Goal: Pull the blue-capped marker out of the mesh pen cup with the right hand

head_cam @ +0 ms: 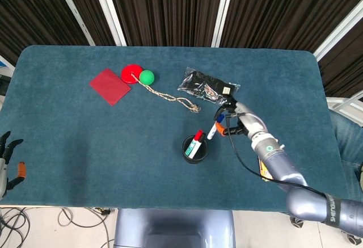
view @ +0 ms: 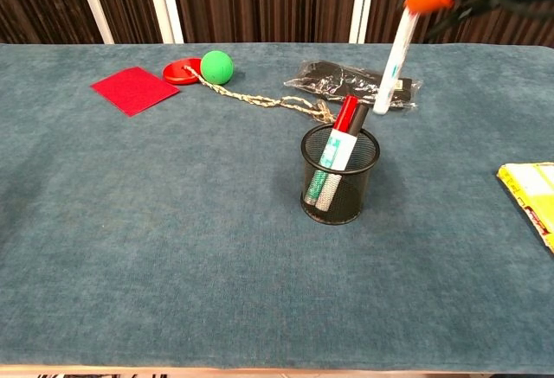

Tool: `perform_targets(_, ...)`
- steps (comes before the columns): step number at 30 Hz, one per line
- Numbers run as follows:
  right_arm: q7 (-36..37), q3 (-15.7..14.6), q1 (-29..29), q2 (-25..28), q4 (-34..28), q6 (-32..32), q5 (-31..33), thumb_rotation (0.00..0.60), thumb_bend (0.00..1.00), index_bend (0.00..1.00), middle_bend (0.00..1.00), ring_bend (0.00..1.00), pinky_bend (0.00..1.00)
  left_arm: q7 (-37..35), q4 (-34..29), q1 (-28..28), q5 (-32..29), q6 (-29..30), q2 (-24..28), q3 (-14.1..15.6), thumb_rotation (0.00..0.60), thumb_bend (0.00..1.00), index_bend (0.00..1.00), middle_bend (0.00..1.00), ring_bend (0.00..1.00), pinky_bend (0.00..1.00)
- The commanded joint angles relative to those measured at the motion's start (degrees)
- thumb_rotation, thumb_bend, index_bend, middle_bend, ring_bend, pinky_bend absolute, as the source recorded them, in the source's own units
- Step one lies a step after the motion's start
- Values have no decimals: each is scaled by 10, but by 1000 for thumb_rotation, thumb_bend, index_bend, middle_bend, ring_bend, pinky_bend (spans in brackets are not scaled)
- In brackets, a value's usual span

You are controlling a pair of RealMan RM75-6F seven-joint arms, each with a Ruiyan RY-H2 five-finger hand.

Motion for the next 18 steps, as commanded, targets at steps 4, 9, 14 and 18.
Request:
perform_targets(4,33,20,-30,66,-7,-21,-9,600,512,536,0,0,172,0,0,0,-1,-1,0,0,600,542,190,0,0,11)
perform_targets(9,45,5,-58,95,-3,-50,-33,600,511,536,0,0,172,0,-1,-1,-3,-2,1,0,600,542,190,0,0,11)
perform_targets(14,59,-18,-81,85,7,-70,-64,600,510,536,0,0,172,2,-1,-1,-3,-2,0,0,600,542,189,0,0,11)
perform_targets(18,67,-35,-89,56,21,-82,-86,600,511,536,0,0,172,1,-1,-1,-5,-2,0,-1,600,542,190,0,0,11)
